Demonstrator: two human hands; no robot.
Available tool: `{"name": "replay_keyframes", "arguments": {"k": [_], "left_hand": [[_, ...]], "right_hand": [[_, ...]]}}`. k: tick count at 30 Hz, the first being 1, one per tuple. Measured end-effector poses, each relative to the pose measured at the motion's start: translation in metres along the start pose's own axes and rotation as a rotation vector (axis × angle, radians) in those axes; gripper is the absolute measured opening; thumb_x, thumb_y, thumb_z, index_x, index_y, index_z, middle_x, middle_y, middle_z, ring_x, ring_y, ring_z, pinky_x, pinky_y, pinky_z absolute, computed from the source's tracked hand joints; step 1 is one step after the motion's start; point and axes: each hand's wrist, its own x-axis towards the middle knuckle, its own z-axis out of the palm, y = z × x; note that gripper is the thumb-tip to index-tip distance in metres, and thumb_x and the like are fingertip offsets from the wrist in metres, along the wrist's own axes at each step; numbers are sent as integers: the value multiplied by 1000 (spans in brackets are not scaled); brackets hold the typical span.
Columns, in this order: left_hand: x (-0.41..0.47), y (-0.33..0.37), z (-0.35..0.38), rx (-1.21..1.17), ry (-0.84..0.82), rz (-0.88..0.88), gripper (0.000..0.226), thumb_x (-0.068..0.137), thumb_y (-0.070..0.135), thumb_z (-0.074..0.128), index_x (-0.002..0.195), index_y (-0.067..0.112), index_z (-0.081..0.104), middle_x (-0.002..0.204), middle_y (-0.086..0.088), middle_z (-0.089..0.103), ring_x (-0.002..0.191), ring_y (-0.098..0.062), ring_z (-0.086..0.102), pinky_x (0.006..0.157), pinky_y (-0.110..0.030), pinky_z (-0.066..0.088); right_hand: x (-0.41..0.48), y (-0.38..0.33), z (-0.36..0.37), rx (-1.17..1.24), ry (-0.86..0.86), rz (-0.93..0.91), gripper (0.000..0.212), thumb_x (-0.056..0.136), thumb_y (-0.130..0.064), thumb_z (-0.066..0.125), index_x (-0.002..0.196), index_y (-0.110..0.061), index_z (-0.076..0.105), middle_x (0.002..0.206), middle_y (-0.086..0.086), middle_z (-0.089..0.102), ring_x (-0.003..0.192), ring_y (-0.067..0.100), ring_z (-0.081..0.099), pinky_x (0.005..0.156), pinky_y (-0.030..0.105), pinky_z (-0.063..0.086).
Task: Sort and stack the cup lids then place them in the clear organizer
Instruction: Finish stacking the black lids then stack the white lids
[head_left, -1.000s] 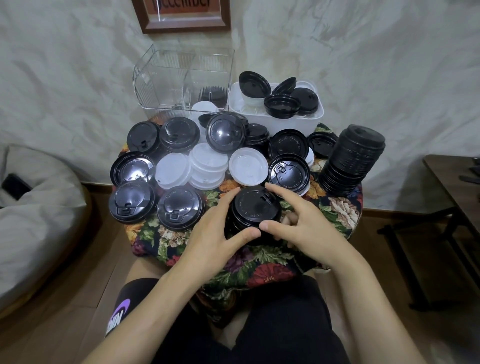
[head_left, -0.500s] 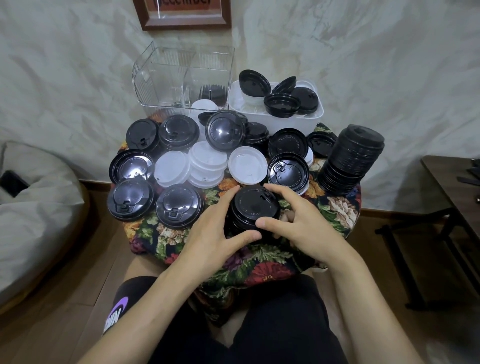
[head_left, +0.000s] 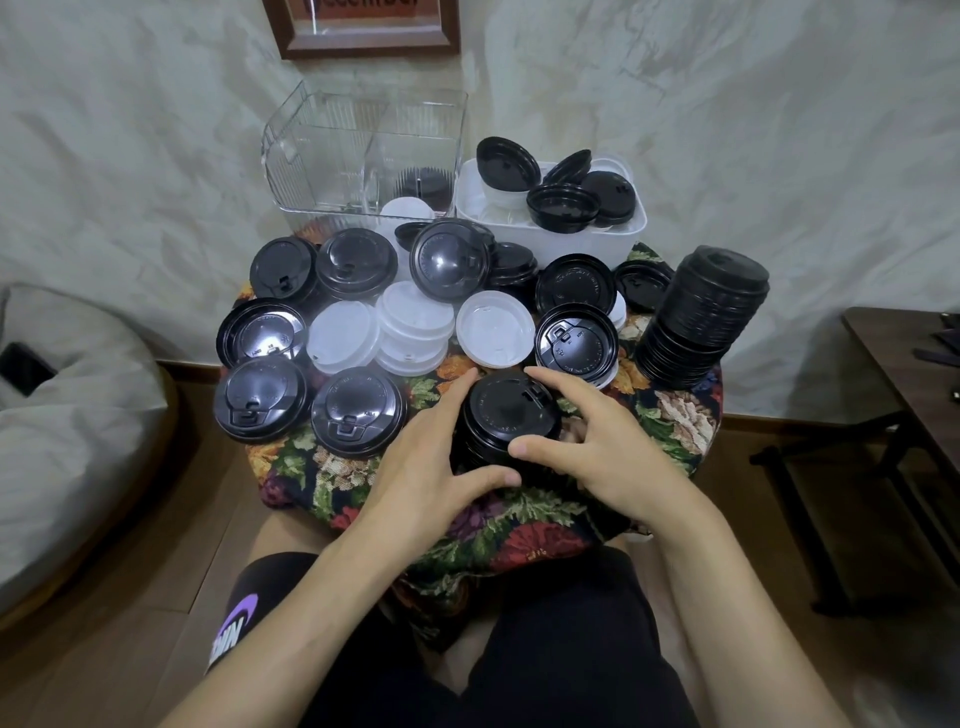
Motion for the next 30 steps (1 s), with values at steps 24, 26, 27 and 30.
{"name": "replay_keyframes", "arguments": {"k": [24,26,27,30], "left_hand": [[-5,2,-8,-83,-39,49,76,91,64,63,157,52,27,155,31,40,142,5,37,117,-29,33],[-5,2,-8,-83,-39,42,78,88,68,61,157,52,28,151,36,39,141,6,37,115,-25,32],[-5,2,-8,-80,-41,38,78,87,70,59,157,53,27,148,40,37,140,8,35,114,-23,30],[-5,3,-7,-74,-45,36,80,86,72,56,157,53,26,141,50,29,138,13,32,110,-16,27]], "right_hand": [[-1,1,-14,181,67,132,56,92,-28,77,144,-35,57,117,-13,72,65,12,66,52,26,51],[6,9,-17,134,215,111,42,97,-27,73,137,-35,63,119,-12,70,63,11,66,56,28,54],[9,13,-19,59,300,93,35,98,-29,71,131,-40,65,111,-13,72,64,10,66,60,32,56],[20,20,-25,-339,414,95,34,99,-39,68,133,-37,66,88,-13,68,77,10,64,70,37,50]]}}
